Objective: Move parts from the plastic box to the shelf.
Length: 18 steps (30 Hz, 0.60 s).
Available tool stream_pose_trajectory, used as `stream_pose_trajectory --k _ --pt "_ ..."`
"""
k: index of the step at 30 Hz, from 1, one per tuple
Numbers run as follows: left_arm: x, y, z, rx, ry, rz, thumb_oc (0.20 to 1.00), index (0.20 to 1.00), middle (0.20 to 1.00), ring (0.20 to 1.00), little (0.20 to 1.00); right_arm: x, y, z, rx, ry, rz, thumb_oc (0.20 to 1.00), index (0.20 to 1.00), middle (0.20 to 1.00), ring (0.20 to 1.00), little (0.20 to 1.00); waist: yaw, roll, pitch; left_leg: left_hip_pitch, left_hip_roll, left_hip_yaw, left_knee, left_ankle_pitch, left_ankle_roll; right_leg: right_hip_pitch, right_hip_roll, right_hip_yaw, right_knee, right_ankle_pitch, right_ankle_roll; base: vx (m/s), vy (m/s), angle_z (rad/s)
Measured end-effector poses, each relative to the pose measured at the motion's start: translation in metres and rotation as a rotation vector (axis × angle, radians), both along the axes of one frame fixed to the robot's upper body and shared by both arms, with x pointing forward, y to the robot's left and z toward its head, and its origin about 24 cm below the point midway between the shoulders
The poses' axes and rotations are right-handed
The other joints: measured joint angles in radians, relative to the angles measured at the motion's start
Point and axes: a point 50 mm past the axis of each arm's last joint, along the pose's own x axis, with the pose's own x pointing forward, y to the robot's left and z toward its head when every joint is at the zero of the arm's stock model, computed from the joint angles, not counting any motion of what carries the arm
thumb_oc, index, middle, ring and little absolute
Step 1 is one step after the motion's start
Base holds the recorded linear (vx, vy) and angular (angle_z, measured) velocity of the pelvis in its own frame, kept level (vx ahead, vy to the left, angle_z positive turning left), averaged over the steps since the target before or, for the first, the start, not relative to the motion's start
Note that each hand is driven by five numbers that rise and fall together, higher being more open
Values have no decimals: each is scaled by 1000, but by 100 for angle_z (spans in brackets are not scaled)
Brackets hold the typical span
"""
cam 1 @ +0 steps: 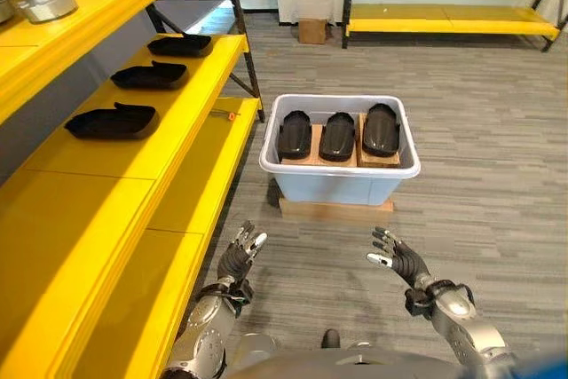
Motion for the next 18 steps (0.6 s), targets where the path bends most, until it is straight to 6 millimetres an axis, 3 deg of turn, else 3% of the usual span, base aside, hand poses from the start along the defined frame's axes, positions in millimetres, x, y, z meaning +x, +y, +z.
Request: stream_pose_trajectory --k 1,3,4,5,6,7,8,10,11,13,14,16,17,18 --pt "-1 1 -1 2 5 1 1000 1000 1000 1000 1000 2 0 1 1 -7 -13 1000 1000 1000 1000 1000 -3 -6 11 -43 -47 51 -67 -28 21 6 0 -2 -17 1 7 196 -17 6" --pt "-5 2 -3 5 17 3 1000 1000 1000 1000 1000 4 0 2 -1 -14 -14 1000 1000 1000 1000 1000 18 12 21 -66 -82 91 -282 -17 29 27 23 -7 -41 12 27 263 28 -8" --pt "-6 3 -4 9 22 2 1000 1000 1000 1000 1000 2 0 0 0 -5 -22 1000 1000 1000 1000 1000 20 18 18 -64 -82 94 -409 5 25 48 35 -9 -74 2 57 307 45 0" --pt "-4 4 -3 14 18 2 1000 1000 1000 1000 1000 2 0 -3 1 4 -35 1000 1000 1000 1000 1000 24 30 17 -57 -79 80 -606 64 24 55 55 -12 -77 -4 83 224 42 4" --pt "-2 5 -2 19 12 -1 1000 1000 1000 1000 1000 4 2 -3 1 3 -30 1000 1000 1000 1000 1000 28 34 33 -66 -78 79 -671 90 26 74 69 -8 -76 -1 75 333 78 -1" --pt "-2 6 -2 24 13 -3 1000 1000 1000 1000 1000 5 2 -4 1 4 -28 1000 1000 1000 1000 1000 28 34 40 -65 -75 78 -690 105 28 86 74 -10 -83 1 71 212 55 -24" --pt "-5 10 -3 36 22 -2 1000 1000 1000 1000 1000 5 5 -4 2 6 -15 1000 1000 1000 1000 1000 38 33 50 -76 -79 53 -739 125 25 130 94 18 -94 -25 102 361 129 -38" --pt "-5 11 -3 40 26 2 1000 1000 1000 1000 1000 6 5 -3 1 1 -14 1000 1000 1000 1000 1000 47 30 50 -82 -83 37 -729 129 24 148 100 26 -94 -28 80 378 152 -53" --pt "-4 12 -3 38 24 12 1000 1000 1000 1000 1000 10 7 -1 4 -11 -10 1000 1000 1000 1000 1000 52 31 53 -74 -103 33 -665 143 57 177 106 82 -91 -67 109 401 190 -66" --pt "-2 12 -2 36 17 14 1000 1000 1000 1000 1000 9 9 0 16 -17 -3 1000 1000 1000 1000 1000 65 29 32 -51 -124 56 -594 139 85 201 103 100 -85 -97 123 456 228 -64" --pt "1 12 0 37 7 13 1000 1000 1000 1000 1000 5 9 -3 17 1 -7 1000 1000 1000 1000 1000 45 23 17 -40 -144 80 -566 138 120 217 98 95 -77 -107 126 346 197 -18" --pt "5 10 2 30 -10 10 1000 1000 1000 1000 1000 4 9 -2 12 -3 2 1000 1000 1000 1000 1000 41 50 -5 2 -151 82 -603 137 153 227 114 97 -33 -117 134 302 198 -17" --pt "5 11 4 37 -17 11 1000 1000 1000 1000 1000 5 12 -1 15 -9 11 1000 1000 1000 1000 1000 45 53 -14 19 -148 80 -618 192 187 225 115 102 8 -143 141 344 249 -36" --pt "6 12 4 41 -16 15 1000 1000 1000 1000 1000 6 18 -2 28 -11 19 1000 1000 1000 1000 1000 46 39 -23 54 -162 82 -643 178 210 208 92 102 79 -167 148 249 183 -22"
